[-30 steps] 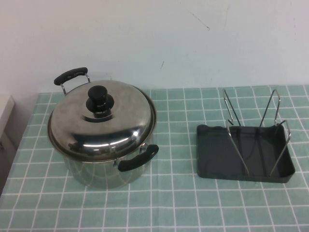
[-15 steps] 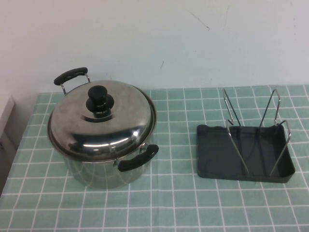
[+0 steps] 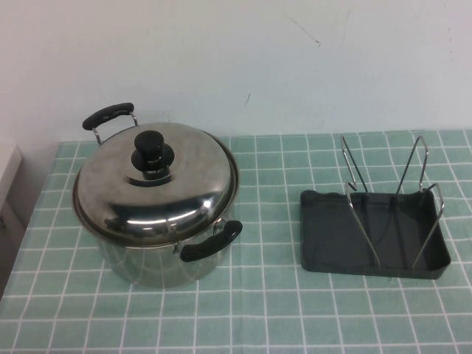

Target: Put pot lid on rack

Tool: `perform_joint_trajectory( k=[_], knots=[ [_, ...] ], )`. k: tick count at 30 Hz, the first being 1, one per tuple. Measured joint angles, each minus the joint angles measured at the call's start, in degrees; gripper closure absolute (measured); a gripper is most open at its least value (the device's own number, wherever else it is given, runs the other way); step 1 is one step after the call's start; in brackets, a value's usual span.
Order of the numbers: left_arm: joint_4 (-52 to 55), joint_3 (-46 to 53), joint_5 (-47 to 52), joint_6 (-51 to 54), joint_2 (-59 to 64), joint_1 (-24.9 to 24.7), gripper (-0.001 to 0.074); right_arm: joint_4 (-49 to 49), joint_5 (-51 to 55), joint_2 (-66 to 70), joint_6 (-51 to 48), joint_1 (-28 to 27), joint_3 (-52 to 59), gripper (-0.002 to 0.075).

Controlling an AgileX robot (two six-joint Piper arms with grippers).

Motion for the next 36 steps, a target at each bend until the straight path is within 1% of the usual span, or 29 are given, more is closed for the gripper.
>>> perform_joint_trajectory(
  k=[14,16,18,20,23,28,30,32,34,36],
  knots=[
    [0.0,0.0,-0.14,0.0,0.0,0.0,0.0738,0.0,-0.98,0.0,0.0,0.0,0.09,0.0728],
    [0.68,0.12,-2.28,0.0,0.0,0.0,0.0738,0.0,-2.12,0.0,0.0,0.0,0.33,0.0728],
    [1.02,0.36,-6.89,0.0,0.0,0.0,0.0738,-0.84,-5.82,0.0,-0.32,0.0,0.27,0.0728],
    [1.17,0.36,-14.87,0.0,0.0,0.0,0.0738,-2.5,-10.96,0.0,-0.9,0.0,0.27,0.0728],
    [1.3,0.36,-27.81,0.0,0.0,0.0,0.0738,-5.9,-22.51,0.0,-2.72,0.0,0.27,0.0728],
    [1.49,0.36,-47.54,0.0,0.0,0.0,0.0738,-10.47,-41.22,0.0,-10.22,0.0,0.27,0.0729],
    [1.49,0.36,-53.02,0.0,0.0,0.0,0.0738,-11.09,-48.14,0.0,-12.29,0.0,0.27,0.0729],
    [1.59,0.36,-57.97,0.0,0.0,0.0,0.0738,-11.24,-53.96,0.0,-12.29,0.0,0.27,0.0728],
    [1.59,0.36,-61.04,0.0,0.0,0.0,0.0738,-10.62,-57.64,0.0,-11.67,0.0,0.27,0.0728],
    [1.63,0.36,-62.91,0.0,0.0,0.0,0.0738,-9.3,-58.67,0.0,-10.66,0.0,0.27,0.0729]
  ],
)
